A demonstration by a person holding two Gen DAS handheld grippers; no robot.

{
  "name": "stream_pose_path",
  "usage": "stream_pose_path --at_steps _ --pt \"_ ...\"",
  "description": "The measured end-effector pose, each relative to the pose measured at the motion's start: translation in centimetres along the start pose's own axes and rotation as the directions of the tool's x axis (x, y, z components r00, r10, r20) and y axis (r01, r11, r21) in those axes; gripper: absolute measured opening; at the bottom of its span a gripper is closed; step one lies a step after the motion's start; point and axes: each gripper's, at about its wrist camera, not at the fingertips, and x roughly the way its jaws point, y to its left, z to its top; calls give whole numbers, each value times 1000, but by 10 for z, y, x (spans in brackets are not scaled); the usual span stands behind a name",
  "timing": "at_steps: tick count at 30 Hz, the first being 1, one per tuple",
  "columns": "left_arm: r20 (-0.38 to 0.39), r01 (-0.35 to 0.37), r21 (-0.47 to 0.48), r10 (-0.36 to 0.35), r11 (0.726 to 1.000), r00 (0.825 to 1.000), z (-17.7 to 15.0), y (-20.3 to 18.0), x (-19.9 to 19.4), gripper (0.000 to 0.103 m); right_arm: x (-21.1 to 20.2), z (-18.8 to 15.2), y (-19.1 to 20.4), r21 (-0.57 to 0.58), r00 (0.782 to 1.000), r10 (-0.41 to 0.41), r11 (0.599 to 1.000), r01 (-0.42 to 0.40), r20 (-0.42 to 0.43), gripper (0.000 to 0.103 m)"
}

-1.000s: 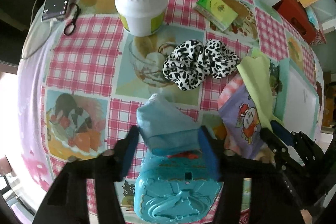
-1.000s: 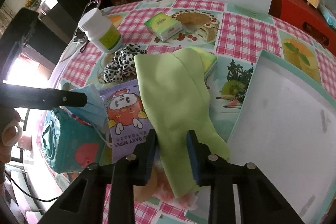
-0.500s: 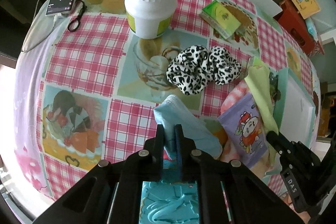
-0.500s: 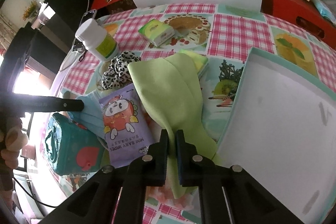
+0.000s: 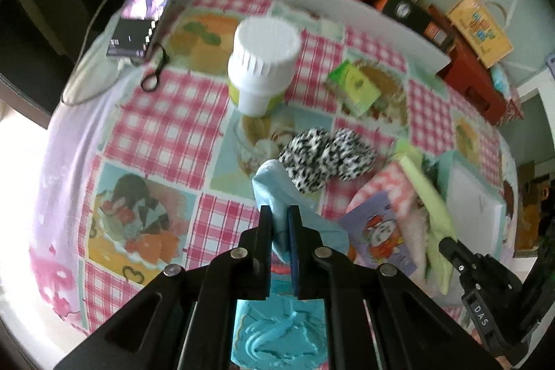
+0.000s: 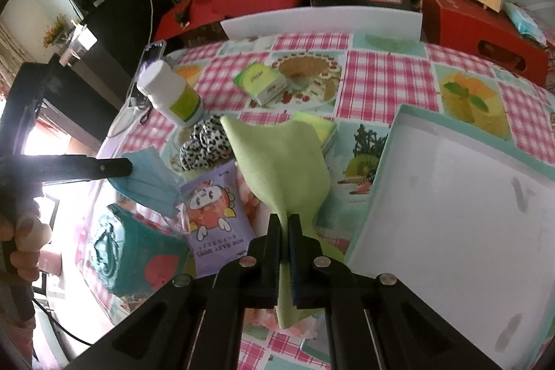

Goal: Organize soft objects
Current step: 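Lift the green cloth with the right tool while the left tool carries the mask over the tray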

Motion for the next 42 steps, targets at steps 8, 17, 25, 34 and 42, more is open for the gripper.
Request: stream_pose_path --at_steps 8,17,25,34,42 --pt "172 15 35 -21 999 985 -2 -20 -51 8 -37 5 -3 16 995 7 1000 -8 95 4" --pt "296 92 81 -112 992 949 -14 -56 -102 8 -96 9 -14 45 971 -4 999 -7 240 4" --pt "343 168 168 -217 971 914 -22 -106 -127 8 -158 5 -43 114 922 -105 991 67 372 4" --pt "288 235 286 -317 929 904 -34 -184 -104 8 -189 -16 -112 268 880 -304 940 213 366 4" --pt "217 269 363 -362 892 907 -47 -239 -64 8 -180 -41 -171 376 864 -410 880 290 293 4"
